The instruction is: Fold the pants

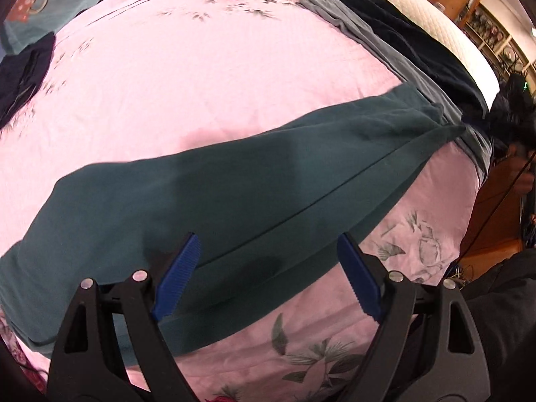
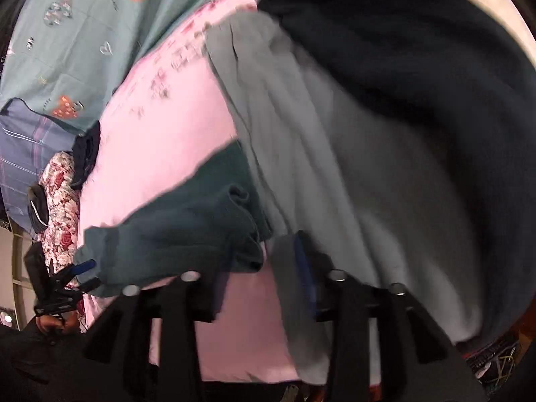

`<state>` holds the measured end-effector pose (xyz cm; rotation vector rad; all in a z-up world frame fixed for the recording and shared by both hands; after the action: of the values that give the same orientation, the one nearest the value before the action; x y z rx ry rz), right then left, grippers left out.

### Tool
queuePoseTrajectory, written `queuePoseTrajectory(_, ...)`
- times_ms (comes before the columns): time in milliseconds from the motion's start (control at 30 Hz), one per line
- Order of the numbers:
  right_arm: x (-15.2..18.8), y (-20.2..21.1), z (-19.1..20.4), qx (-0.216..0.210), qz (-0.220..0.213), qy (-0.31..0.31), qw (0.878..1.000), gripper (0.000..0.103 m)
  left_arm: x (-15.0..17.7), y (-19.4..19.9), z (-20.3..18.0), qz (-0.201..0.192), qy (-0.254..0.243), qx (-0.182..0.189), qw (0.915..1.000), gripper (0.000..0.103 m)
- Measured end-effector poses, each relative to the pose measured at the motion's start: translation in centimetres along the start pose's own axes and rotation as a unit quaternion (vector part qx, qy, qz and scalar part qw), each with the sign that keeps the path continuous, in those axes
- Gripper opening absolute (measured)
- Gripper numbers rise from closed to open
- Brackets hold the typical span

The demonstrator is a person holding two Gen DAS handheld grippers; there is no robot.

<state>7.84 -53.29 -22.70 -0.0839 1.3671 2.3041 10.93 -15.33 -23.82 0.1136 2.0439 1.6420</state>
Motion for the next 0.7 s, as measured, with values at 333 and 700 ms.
queuePoseTrajectory(333,-1.9,-6.0,5.1,0.029,0.094,0.136,0.986,0.013,0.3,-0.4,-1.8,0.005,-0.025,-0.033,0.9991,0.086)
queuePoseTrajectory(700,-4.9,-5.8,5.0,0.126,0.026,0.205,0.970,0.015,1.1,0.3,-0.3,0.000,0.009,-0.059,0.9982,0.086)
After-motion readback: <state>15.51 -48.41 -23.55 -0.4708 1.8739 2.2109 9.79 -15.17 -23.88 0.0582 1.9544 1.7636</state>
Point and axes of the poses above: each gripper's, at about its wrist camera, not at the fingertips, and y roughly against the way its jaws point, z to its left, x to its underside, the point moved 9 cm from there along -y, roughly the way its jaws point, and after that the axes turned 1 degree about z, right-handed, at the moved point
